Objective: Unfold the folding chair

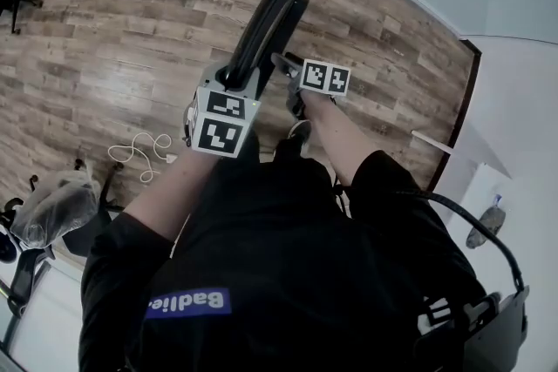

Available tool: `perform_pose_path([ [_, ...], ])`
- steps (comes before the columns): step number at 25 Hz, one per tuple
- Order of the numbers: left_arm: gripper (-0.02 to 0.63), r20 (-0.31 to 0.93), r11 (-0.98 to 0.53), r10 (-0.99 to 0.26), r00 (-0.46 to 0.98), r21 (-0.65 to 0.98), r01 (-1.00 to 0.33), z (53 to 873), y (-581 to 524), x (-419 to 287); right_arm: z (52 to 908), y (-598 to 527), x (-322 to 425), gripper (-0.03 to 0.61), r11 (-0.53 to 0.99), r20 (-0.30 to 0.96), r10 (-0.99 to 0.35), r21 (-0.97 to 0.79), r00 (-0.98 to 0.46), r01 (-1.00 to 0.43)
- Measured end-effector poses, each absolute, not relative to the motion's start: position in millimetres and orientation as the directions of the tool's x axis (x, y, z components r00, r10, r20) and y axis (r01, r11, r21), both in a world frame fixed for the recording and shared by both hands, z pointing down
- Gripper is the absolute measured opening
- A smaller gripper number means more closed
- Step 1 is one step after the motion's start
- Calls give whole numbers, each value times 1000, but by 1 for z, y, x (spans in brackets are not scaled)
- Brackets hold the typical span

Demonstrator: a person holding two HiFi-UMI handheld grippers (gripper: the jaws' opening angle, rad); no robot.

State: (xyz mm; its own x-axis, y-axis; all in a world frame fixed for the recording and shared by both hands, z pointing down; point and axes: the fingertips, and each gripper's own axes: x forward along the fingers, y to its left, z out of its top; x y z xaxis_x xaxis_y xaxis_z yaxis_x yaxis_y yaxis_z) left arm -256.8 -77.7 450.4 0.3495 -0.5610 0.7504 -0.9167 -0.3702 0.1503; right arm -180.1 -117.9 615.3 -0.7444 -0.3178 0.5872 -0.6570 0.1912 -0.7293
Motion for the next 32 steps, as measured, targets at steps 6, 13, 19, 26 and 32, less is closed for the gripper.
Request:
perform_pose_path([
  [6,103,746,-364,-559,362,172,-915,452,-78,-261,635,-133,-200,234,150,652,-294,-691,-699,-707],
  [13,103,743,-376,-559,367,167,-911,451,-79,-257,660,-135,-209,249,122,770,-248,-577,-588,-808],
  [19,101,739,-382,-563,368,163,-910,452,-78,-258,660,-134,-219,179,132,761,-255,-583,-596,-802],
  [26,101,728,-379,-569,381,179,-908,452,-72,-251,658,-129,-207,169,122,730,-272,-620,-627,-775],
  [32,97,727,-377,-564,391,194,-906,453,-71,-249,656,-122,-178,161,104,685,-303,-667,-663,-737],
])
